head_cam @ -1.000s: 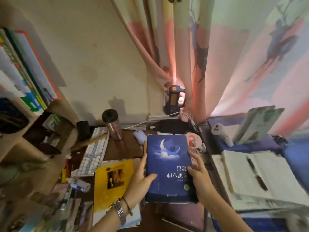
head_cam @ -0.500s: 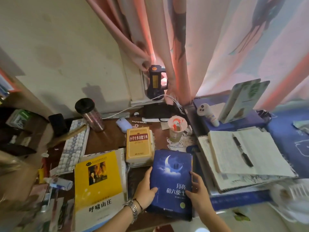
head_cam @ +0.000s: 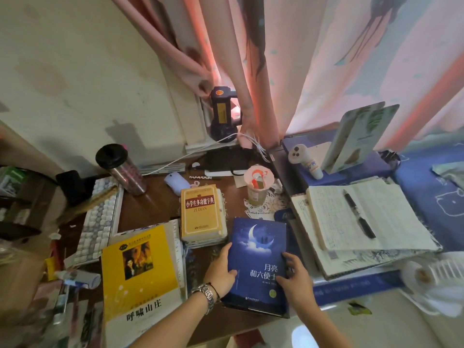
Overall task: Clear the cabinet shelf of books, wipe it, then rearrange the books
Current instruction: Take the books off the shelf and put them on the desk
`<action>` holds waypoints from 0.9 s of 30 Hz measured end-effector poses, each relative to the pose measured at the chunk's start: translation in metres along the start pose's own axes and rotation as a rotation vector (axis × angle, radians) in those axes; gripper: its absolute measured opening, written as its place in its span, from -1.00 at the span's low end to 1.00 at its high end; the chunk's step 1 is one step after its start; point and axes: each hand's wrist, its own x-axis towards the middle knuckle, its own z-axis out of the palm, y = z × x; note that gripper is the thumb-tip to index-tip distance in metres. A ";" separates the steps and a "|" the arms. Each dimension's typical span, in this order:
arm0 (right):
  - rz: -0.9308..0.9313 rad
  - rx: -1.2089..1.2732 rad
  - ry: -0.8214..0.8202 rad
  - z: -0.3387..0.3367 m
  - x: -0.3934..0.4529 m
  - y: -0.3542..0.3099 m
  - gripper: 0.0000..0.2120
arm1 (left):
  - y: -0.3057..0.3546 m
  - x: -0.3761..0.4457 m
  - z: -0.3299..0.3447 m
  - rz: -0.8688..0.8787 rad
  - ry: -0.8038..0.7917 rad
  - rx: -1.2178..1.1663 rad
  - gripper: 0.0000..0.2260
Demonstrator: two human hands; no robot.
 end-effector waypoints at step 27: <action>-0.699 -0.865 -0.138 0.004 -0.041 -0.246 -0.76 | 0.058 -0.095 -0.210 0.215 0.497 0.557 -0.76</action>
